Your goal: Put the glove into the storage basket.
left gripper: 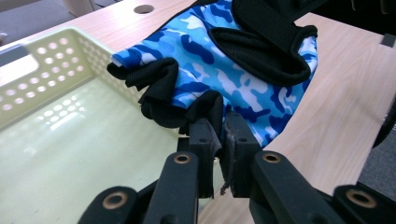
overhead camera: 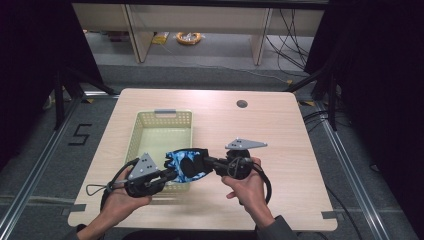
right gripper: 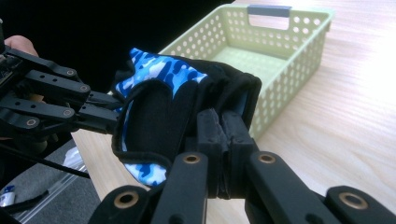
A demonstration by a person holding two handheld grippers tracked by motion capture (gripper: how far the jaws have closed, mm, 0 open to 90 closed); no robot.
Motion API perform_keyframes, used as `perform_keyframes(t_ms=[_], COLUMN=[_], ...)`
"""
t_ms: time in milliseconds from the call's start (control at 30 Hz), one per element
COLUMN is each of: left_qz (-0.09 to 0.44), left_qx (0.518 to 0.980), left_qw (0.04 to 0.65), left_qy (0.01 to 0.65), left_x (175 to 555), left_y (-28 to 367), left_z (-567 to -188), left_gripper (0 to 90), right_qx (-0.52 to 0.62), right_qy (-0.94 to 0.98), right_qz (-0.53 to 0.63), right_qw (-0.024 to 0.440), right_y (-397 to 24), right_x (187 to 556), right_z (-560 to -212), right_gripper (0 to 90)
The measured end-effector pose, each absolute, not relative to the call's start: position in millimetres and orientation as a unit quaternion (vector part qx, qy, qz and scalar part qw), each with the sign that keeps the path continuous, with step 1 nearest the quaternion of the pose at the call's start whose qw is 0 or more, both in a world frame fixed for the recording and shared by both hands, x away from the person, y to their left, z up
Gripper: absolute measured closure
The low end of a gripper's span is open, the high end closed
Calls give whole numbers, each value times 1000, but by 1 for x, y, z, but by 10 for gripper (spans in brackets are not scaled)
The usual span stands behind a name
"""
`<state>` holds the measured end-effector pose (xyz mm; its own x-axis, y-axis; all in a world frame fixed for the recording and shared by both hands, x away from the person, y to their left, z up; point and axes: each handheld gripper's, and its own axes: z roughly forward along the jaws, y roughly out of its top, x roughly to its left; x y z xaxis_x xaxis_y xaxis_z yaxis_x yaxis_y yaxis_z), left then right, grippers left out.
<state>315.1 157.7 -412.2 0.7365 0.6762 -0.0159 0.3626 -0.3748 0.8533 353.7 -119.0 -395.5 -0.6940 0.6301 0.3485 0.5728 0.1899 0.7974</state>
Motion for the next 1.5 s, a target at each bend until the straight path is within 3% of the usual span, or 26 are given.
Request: perform_keyframes(t_ms=[1033,1500], left_qz=[180,134], left_qx=[803,817], left_qw=[430,397], left_qy=[371,397], left_x=[333,345], left_y=[212,231], left_z=[-420,-444], left_gripper=[828,825], right_qx=[363,377], right_qy=[801,809], right_qz=[475,452], right_qw=[19,-1], right_y=[-53,-28], right_x=[392,399], right_z=[-399,-425], right_gripper=[880,880])
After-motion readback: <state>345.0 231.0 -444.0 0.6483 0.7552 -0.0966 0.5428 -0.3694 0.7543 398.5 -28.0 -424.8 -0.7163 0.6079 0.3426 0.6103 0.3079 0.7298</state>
